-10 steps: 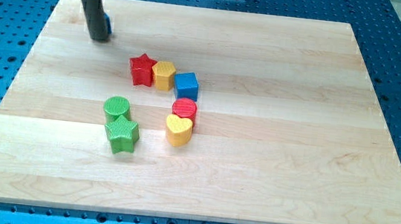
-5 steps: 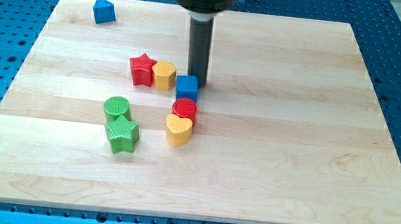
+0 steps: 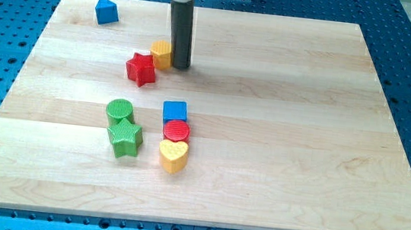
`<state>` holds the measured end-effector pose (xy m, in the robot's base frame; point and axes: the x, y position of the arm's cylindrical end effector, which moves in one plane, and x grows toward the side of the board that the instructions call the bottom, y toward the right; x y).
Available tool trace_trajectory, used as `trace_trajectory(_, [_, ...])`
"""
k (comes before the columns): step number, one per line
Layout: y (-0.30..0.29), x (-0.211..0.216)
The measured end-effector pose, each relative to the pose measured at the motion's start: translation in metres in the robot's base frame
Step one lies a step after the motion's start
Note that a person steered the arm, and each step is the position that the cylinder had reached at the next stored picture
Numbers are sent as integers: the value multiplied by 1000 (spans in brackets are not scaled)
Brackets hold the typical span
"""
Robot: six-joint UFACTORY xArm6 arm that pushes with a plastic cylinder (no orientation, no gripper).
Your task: Slide the hexagon to the right of the triangle
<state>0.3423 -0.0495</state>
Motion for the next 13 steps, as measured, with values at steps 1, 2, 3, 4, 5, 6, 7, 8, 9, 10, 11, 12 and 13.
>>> trace_trajectory(1, [-23,9])
trace_trajectory(2, [-56,19])
trace_trajectory(3, [-84,17])
trace_trajectory(4, [-108,10])
trace_trajectory(5, [-157,10])
trace_trajectory(6, [-170,2])
trace_trajectory(7, [-138,-9])
trace_trajectory(8, [-124,-25])
trace_trajectory(9, [-122,-36])
trace_trajectory(10, [-105,-61])
trace_trajectory(11, [-96,-67])
trace_trajectory(12, [-94,-67])
trace_trajectory(13, [-91,-58])
